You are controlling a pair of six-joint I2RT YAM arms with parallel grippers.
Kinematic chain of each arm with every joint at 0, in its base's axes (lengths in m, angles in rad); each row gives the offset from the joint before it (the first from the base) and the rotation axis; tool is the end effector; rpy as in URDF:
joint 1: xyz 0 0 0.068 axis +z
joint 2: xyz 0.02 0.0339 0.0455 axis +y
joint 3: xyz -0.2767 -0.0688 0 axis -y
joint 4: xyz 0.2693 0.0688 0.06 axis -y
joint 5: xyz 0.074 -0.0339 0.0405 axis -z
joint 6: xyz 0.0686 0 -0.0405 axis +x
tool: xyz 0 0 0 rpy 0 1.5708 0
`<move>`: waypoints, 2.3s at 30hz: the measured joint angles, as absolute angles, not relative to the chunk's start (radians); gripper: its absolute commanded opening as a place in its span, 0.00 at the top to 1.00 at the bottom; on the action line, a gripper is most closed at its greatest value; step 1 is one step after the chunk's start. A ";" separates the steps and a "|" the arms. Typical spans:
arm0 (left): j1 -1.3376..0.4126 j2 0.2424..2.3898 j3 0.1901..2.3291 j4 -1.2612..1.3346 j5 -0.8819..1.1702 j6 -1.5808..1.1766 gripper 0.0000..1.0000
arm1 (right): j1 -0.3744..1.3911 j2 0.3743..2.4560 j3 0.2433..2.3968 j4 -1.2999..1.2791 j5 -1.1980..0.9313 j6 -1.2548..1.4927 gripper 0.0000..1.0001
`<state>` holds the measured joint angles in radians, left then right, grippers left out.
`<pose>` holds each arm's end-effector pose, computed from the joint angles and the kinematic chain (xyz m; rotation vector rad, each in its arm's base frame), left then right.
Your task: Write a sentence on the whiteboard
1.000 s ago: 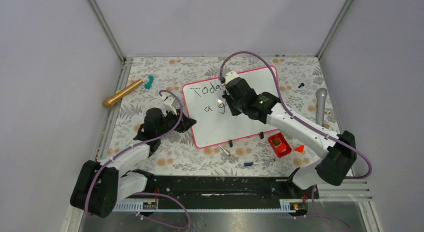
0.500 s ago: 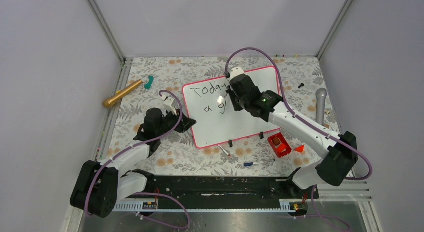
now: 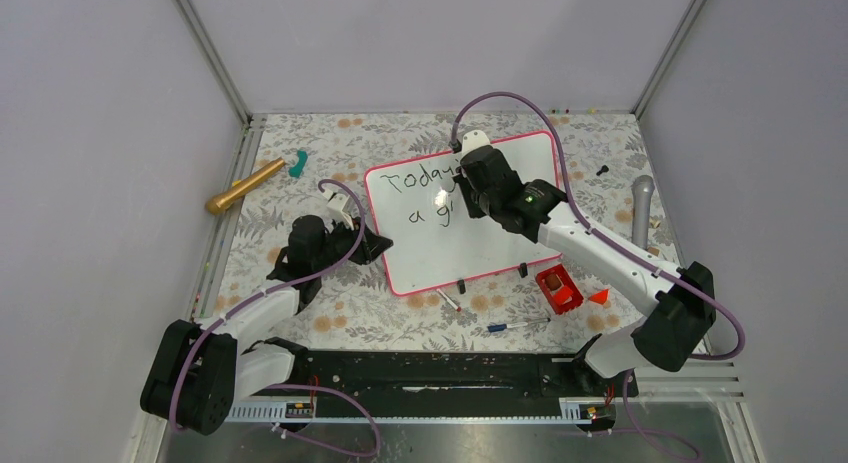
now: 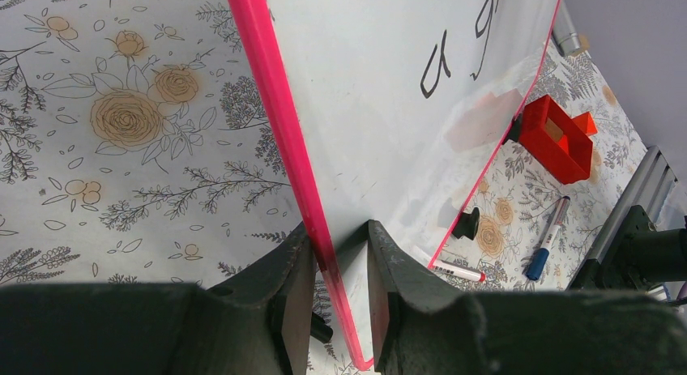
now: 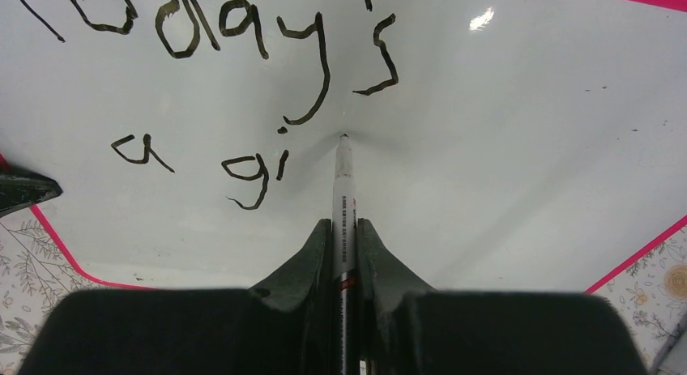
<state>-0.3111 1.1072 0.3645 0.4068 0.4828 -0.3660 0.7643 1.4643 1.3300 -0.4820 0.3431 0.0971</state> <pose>0.2401 -0.1107 0.1787 0.2864 1.9526 -0.9099 0.2893 0.2453 0.3319 -0.5197 2.0852 0.1252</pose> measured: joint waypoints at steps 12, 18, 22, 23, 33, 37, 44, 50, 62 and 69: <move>-0.311 1.107 0.364 0.407 0.483 -0.366 0.87 | 0.764 1.464 1.330 -0.480 0.347 0.091 1.00; -0.311 1.107 0.364 0.407 0.483 -0.366 0.87 | 0.764 1.464 1.330 -0.480 0.347 0.091 1.00; -0.311 1.107 0.364 0.407 0.483 -0.366 0.87 | 0.764 1.464 1.330 -0.480 0.347 0.091 1.00; -0.311 1.107 0.364 0.407 0.483 -0.366 0.87 | 0.764 1.464 1.330 -0.480 0.347 0.091 1.00; -0.311 1.107 0.364 0.407 0.483 -0.366 0.87 | 0.764 1.477 1.332 -0.480 0.347 0.090 1.00; -0.311 1.107 0.364 0.406 0.482 -0.366 0.87 | 0.764 1.485 1.340 -0.484 0.347 0.090 1.00; -0.311 1.107 0.364 0.405 0.482 -0.366 0.87 | 0.764 1.488 1.343 -0.487 0.338 0.090 1.00; -0.311 1.107 0.364 0.405 0.482 -0.366 0.87 | 0.764 1.488 1.343 -0.488 0.318 0.090 1.00; -0.311 1.107 0.364 0.406 0.483 -0.366 0.87 | 0.763 1.488 1.341 -0.506 0.279 0.091 1.00; -0.311 1.107 0.364 0.406 0.483 -0.366 0.87 | 0.763 1.477 1.312 -0.545 0.250 0.091 1.00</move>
